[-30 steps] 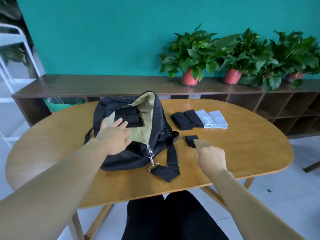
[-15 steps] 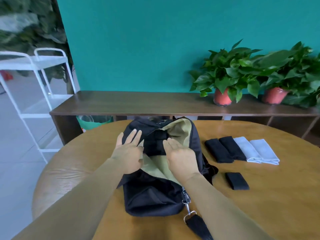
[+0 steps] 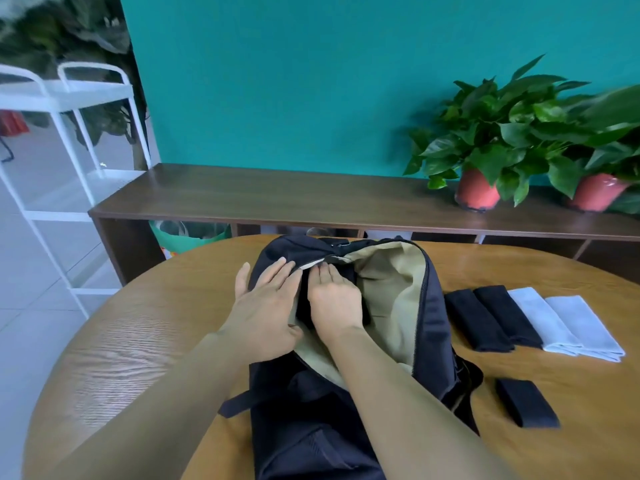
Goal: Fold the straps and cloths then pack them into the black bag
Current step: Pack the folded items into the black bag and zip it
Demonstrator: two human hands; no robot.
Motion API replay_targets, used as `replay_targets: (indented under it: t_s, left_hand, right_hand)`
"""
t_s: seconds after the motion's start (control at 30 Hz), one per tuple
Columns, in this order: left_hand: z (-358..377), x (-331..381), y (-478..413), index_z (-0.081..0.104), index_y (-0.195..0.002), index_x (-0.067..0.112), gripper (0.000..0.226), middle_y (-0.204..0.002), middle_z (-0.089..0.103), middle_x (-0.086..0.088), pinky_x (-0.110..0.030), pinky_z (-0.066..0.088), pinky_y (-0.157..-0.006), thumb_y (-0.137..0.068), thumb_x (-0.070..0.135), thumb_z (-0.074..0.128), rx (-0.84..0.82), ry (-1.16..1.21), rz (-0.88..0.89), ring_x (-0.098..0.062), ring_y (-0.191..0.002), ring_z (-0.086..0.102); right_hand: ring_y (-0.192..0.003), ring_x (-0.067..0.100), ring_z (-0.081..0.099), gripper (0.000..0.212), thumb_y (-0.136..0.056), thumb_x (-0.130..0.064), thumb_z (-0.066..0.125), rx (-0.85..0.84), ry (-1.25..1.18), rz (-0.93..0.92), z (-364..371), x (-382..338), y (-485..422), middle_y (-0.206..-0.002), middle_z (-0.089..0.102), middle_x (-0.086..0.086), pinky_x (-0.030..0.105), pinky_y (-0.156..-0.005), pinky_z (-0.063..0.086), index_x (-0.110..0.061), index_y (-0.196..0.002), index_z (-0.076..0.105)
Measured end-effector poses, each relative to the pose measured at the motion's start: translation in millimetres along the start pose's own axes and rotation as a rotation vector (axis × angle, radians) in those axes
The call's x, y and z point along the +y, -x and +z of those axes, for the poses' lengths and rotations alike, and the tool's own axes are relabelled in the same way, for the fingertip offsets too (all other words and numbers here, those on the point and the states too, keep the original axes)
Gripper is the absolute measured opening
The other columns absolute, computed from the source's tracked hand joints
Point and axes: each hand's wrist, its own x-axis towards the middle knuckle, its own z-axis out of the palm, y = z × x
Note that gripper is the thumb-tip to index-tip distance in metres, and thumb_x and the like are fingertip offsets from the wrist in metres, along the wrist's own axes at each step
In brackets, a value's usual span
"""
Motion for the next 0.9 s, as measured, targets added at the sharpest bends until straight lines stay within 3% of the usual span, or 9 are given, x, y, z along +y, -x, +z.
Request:
replay_targets:
  t_s: [0.07, 0.2, 0.27, 0.33, 0.43, 0.5, 0.7, 0.8, 0.9]
  left_hand:
    - [3.6, -1.7, -0.2, 0.005, -0.153, 0.02, 0.087, -0.161, -0.001, 0.003, -0.051, -0.018, -0.113, -0.08, 0.035, 0.05, 0.017, 0.009, 0.001, -0.009, -0.146, -0.013]
    - [11.2, -4.9, 1.6, 0.003, -0.153, 0.019, 0.088, -0.161, -0.003, 0.003, -0.051, -0.018, -0.112, -0.08, 0.033, 0.05, 0.005, 0.029, 0.009, -0.01, -0.146, -0.013]
    - [13.9, -5.8, 2.3, 0.0, -0.153, 0.019, 0.089, -0.161, -0.005, 0.003, -0.052, -0.018, -0.112, -0.081, 0.033, 0.05, -0.001, 0.025, 0.011, -0.01, -0.146, -0.014]
    - [15.3, -5.9, 2.8, -0.002, -0.153, 0.02, 0.089, -0.161, -0.006, 0.003, -0.053, -0.017, -0.112, -0.081, 0.034, 0.05, -0.008, 0.02, 0.01, -0.01, -0.146, -0.015]
    - [15.8, -5.2, 2.8, -0.003, -0.153, 0.02, 0.089, -0.161, -0.008, 0.003, -0.054, -0.017, -0.112, -0.083, 0.035, 0.051, -0.024, 0.003, 0.01, -0.011, -0.146, -0.016]
    - [14.4, -4.3, 3.0, -0.003, -0.153, 0.022, 0.09, -0.161, -0.01, 0.003, -0.054, -0.017, -0.112, -0.084, 0.038, 0.052, -0.036, -0.001, 0.009, -0.012, -0.145, -0.018]
    - [5.6, 2.9, 11.7, 0.001, -0.153, 0.025, 0.082, -0.161, -0.012, 0.003, -0.054, -0.013, -0.113, -0.088, 0.042, 0.048, -0.026, -0.017, 0.024, -0.014, -0.145, -0.02]
    - [2.4, 11.9, 22.0, 0.002, -0.153, 0.026, 0.079, -0.161, -0.011, 0.003, -0.054, -0.013, -0.113, -0.089, 0.041, 0.046, -0.017, -0.023, 0.04, -0.014, -0.145, -0.019]
    - [1.9, 27.3, 33.4, 0.005, -0.153, 0.025, 0.075, -0.161, -0.01, 0.003, -0.054, -0.013, -0.114, -0.091, 0.037, 0.044, -0.014, -0.008, 0.068, -0.014, -0.145, -0.019]
  right_hand:
    - [-0.08, 0.018, 0.069, 0.033, -0.06, -0.014, 0.052, -0.048, 0.026, 0.016, 4.6, -2.2, -5.1, -0.083, 0.072, 0.007, 0.022, -0.057, 0.05, -0.007, -0.084, 0.074]
    - [-0.084, 0.017, 0.071, 0.046, -0.045, -0.024, 0.081, -0.129, 0.053, 0.008, 21.3, -3.9, -5.0, -0.089, 0.074, 0.008, 0.023, -0.061, 0.054, -0.007, -0.087, 0.076]
    - [-0.088, 0.018, 0.07, 0.05, -0.047, -0.028, 0.082, -0.112, 0.032, -0.004, 27.0, -3.4, -3.3, -0.094, 0.074, 0.008, 0.025, -0.066, 0.055, -0.008, -0.093, 0.075]
    - [-0.102, 0.02, 0.067, 0.051, -0.062, -0.03, 0.075, -0.122, 0.028, 0.011, 22.9, -3.1, 0.0, -0.109, 0.07, 0.011, 0.028, -0.079, 0.053, -0.008, -0.107, 0.071]
    - [-0.137, 0.026, 0.035, 0.053, -0.092, -0.022, 0.044, -0.201, -0.016, -0.047, 20.6, -1.7, 0.0, -0.146, 0.039, 0.017, 0.037, -0.108, 0.029, -0.003, -0.142, 0.037]
    - [-0.141, 0.026, 0.026, 0.054, -0.095, -0.022, 0.037, -0.236, -0.027, -0.044, 15.3, -0.7, -1.0, -0.152, 0.03, 0.016, 0.037, -0.112, 0.02, -0.004, -0.145, 0.027]
    - [-0.143, 0.023, 0.019, 0.055, -0.098, -0.023, 0.032, -0.161, -0.039, -0.078, -4.9, 7.9, 8.0, -0.155, 0.023, 0.013, 0.035, -0.115, 0.013, -0.004, -0.148, 0.018]
    - [-0.14, 0.026, 0.029, 0.053, -0.096, -0.018, 0.039, -0.072, -0.079, -0.069, -21.4, 15.7, 27.2, -0.15, 0.033, 0.017, 0.036, -0.114, 0.021, 0.0, -0.145, 0.029]
    - [-0.12, 0.027, 0.056, 0.045, -0.085, -0.015, 0.048, 0.082, -0.139, -0.065, -44.2, 26.6, 56.1, -0.128, 0.058, 0.018, 0.037, -0.1, 0.044, 0.0, -0.126, 0.057]
